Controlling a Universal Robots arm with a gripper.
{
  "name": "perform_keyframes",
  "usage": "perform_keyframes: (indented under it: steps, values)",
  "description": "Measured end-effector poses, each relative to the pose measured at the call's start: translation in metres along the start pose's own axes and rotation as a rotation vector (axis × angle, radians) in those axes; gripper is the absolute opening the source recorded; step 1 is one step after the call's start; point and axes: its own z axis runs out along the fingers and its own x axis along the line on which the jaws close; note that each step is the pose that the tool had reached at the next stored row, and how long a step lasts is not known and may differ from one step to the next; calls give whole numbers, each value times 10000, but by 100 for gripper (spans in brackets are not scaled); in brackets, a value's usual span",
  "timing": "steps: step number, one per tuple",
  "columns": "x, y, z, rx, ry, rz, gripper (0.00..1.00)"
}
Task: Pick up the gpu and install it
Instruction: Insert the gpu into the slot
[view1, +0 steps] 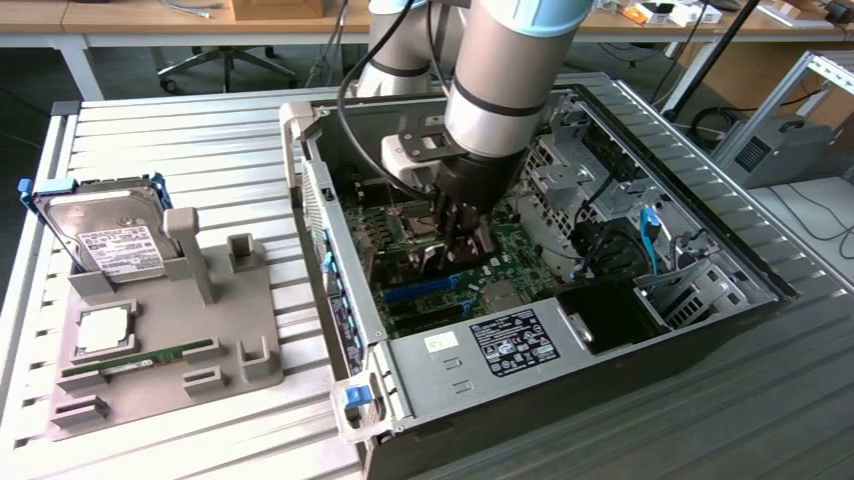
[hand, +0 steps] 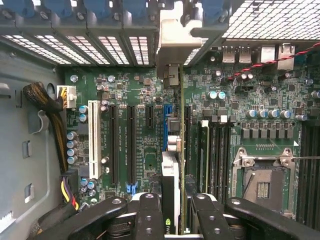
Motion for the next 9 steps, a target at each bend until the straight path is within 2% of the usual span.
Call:
perform_keyframes:
  steps: [9]
  values:
    - [8,62,0,6,0,2,27]
